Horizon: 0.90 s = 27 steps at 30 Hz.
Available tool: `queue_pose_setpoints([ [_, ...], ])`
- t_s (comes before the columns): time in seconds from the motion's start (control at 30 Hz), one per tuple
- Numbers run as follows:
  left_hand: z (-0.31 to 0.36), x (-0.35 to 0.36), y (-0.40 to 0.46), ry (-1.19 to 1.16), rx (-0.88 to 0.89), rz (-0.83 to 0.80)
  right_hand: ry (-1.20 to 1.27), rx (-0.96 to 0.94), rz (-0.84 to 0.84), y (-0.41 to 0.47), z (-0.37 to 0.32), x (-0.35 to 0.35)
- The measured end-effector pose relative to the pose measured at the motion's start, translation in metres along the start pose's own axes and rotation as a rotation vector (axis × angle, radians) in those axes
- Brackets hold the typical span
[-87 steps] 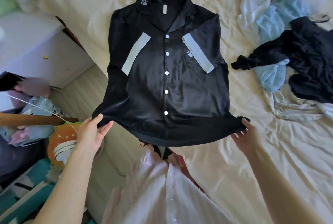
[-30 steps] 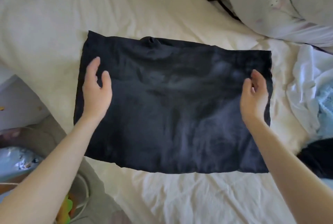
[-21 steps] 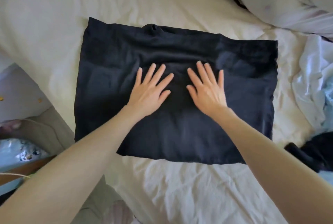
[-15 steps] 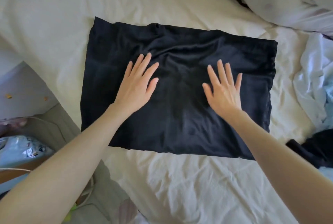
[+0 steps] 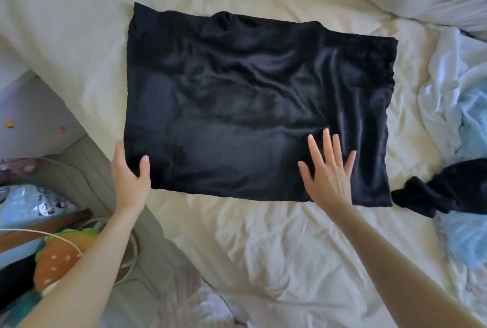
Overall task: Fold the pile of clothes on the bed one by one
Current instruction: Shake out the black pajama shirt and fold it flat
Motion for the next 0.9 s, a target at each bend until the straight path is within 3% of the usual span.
queue_pose_setpoints([
  [0.1,-0.042,0.007,-0.018,-0.332,-0.470,0.057,0.031,-0.103,0.068,-0.003,-0.045,-0.014],
  [0.2,-0.070,0.028,-0.042,-0.650,-0.818,-0.030,0.027,-0.245,0.071,-0.021,-0.101,-0.008],
  [0.33,-0.081,0.034,-0.049,-0.959,-0.937,-0.088,0.038,-0.259,0.006,-0.041,-0.138,0.012],
  [0.4,-0.084,0.032,-0.048,-0.988,-0.966,-0.072,0.019,-0.265,-0.027,-0.044,-0.145,0.018],
  [0.6,-0.069,0.018,-0.048,-1.053,-0.942,-0.006,0.013,-0.272,-0.288,-0.045,-0.141,0.050],
  [0.73,-0.039,-0.004,-0.055,-1.111,-0.772,0.098,0.077,-0.279,-0.376,-0.040,-0.143,0.048],
  [0.83,0.004,-0.029,-0.068,-0.985,-0.557,0.200,0.380,-0.196,-0.417,-0.035,-0.137,0.035],
  [0.9,0.052,-0.041,-0.081,-0.845,-0.329,0.233,0.795,0.029,-0.414,-0.033,-0.118,0.019],
])
Point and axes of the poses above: each hand's wrist, its own y-axis towards the middle knuckle, its own x-axis out of the palm, z = x × y, the point moved 10 cm from there along y, towards the middle knuckle, and after that the axes turned 3 degrees about -x, right-handed, at the moved point
